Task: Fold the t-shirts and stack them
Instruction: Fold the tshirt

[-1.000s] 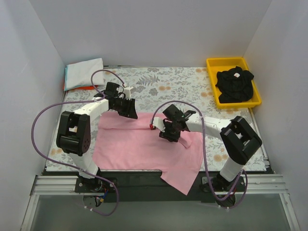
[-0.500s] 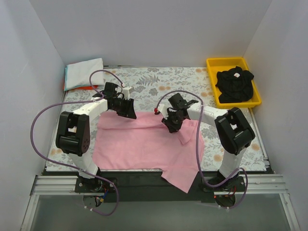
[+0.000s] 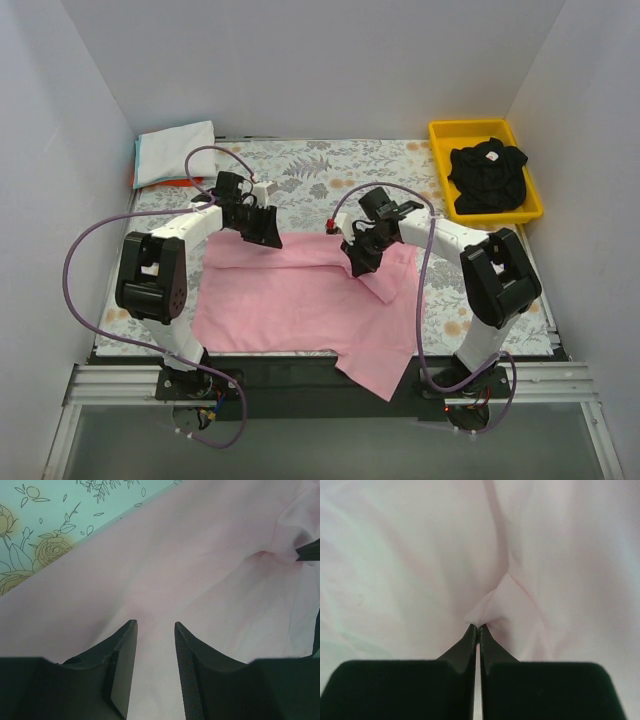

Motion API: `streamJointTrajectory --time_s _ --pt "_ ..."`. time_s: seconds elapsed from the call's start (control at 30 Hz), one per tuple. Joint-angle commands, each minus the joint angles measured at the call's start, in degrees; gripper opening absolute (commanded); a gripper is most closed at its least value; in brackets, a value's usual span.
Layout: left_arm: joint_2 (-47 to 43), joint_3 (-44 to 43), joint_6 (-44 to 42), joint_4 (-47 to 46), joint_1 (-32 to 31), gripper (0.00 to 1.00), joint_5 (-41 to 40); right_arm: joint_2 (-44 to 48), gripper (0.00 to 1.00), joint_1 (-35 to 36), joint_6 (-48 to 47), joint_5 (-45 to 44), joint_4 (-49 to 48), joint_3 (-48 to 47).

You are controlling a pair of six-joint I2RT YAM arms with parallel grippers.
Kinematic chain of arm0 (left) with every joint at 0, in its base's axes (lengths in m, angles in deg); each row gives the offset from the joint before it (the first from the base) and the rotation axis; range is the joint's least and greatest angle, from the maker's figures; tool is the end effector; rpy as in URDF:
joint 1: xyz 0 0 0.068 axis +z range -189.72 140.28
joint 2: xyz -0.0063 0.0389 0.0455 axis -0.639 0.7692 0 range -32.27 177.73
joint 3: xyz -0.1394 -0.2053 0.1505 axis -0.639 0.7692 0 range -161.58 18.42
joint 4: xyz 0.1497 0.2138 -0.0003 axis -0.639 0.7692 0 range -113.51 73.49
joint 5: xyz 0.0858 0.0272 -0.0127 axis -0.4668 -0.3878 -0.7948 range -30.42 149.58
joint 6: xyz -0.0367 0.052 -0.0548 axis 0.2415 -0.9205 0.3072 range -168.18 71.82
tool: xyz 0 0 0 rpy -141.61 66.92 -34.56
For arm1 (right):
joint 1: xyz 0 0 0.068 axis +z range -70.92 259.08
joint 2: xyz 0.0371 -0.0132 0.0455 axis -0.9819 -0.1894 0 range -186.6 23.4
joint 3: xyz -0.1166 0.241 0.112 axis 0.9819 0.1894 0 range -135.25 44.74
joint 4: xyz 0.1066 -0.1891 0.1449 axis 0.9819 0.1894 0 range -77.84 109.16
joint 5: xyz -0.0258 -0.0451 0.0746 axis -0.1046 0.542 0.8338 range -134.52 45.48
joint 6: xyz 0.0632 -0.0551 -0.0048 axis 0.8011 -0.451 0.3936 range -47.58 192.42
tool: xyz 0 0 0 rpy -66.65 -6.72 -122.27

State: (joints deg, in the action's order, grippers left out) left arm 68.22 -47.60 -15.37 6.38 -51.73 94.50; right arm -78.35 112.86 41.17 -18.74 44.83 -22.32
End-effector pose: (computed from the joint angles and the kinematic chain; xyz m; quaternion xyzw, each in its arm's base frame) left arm 0.3482 -0.1171 0.1807 -0.1025 0.9269 -0.3511 0.0841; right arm 0.2869 0.2305 0.1703 -0.5506 0.7825 0.2229 0.1865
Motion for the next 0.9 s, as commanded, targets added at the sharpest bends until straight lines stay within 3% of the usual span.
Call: streamJointTrajectory --time_s 0.0,0.1,0.13,0.17,0.27,0.43,0.57,0.67,0.87 --pt "-3.63 -0.95 -0.83 1.13 0.67 0.35 0.77 4.11 0.01 0.58 -3.82 8.58 6.17 -2.72" --pt "-3.19 -2.62 -1.88 3.24 1.02 0.38 1.29 2.53 0.02 0.59 -5.75 8.06 9.43 -2.72" --pt "-3.19 -3.15 -2.32 4.81 1.11 0.39 1.29 2.09 0.13 0.67 -6.45 7.54 10.30 -2.63" --pt "-3.02 -3.59 -2.67 5.61 1.46 0.41 1.21 1.30 0.35 0.41 -7.24 6.66 13.01 -3.33" --pt "-3.19 -5.08 -3.81 8.69 3.65 0.42 2.00 1.73 0.63 -1.95 -8.83 7.00 16.80 -4.65" --pt "-4.07 -5.70 -8.54 13.43 8.58 0.42 0.17 4.20 0.61 -7.67 -5.68 5.08 17.44 -8.16" --pt "-3.55 -3.95 -11.46 14.15 9.29 0.41 -7.04 2.97 0.42 -8.73 -1.46 -9.30 12.10 -7.64" --pt "-2.05 -3.33 -10.94 14.14 9.46 0.40 -10.91 0.26 0.36 -8.73 -0.40 -16.09 10.05 -7.28" --pt "2.33 -3.59 -9.62 14.14 9.99 0.37 -14.78 -6.16 0.35 -9.61 -0.57 -24.18 6.63 -8.51"
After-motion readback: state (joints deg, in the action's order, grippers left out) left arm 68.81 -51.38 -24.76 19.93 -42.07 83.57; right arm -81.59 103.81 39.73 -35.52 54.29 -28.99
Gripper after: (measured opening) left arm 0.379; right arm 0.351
